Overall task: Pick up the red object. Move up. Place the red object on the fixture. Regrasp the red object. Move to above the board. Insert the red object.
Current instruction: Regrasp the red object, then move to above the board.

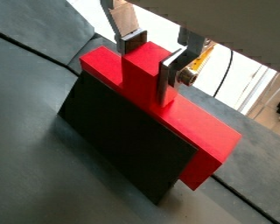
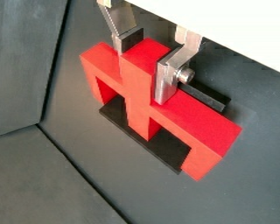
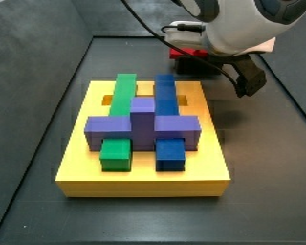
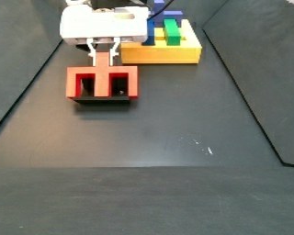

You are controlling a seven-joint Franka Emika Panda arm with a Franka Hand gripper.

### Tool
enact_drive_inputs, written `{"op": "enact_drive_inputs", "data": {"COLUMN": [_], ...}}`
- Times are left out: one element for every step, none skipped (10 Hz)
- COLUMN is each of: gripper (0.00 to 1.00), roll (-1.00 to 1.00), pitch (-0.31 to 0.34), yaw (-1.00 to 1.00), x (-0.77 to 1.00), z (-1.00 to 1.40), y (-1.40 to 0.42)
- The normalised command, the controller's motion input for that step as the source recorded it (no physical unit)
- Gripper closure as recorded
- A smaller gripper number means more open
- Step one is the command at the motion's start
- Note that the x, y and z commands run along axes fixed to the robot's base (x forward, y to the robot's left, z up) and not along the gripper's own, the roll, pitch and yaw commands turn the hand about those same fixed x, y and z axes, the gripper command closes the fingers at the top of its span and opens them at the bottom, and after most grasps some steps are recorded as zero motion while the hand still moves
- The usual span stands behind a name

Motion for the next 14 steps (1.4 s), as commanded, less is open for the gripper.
{"op": "enact_drive_inputs", "data": {"gripper": [1.00,1.00,1.00,1.00,1.00,1.00,1.00,1.00,1.00,1.00,1.00,1.00,1.00,1.00], "roll": [0.00,0.00,0.00,0.00,0.00,0.00,0.00,0.00,0.00,0.00,0.00,0.00,0.00,-0.05], "pitch": [0.000,0.000,0.000,0.000,0.000,0.000,0.000,0.000,0.000,0.000,0.000,0.000,0.012,-0.023], "yaw": [0.00,0.00,0.00,0.00,0.00,0.00,0.00,0.00,0.00,0.00,0.00,0.00,-0.02,-0.02], "x": [0.00,0.00,0.00,0.00,0.00,0.00,0.00,0.00,0.00,0.00,0.00,0.00,-0.03,-0.05], "z": [0.00,0.00,0.00,0.00,0.00,0.00,0.00,0.00,0.00,0.00,0.00,1.40,1.40,1.40], "y": [0.00,0.00,0.00,0.00,0.00,0.00,0.00,0.00,0.00,0.00,0.00,0.00,0.00,0.01]}}
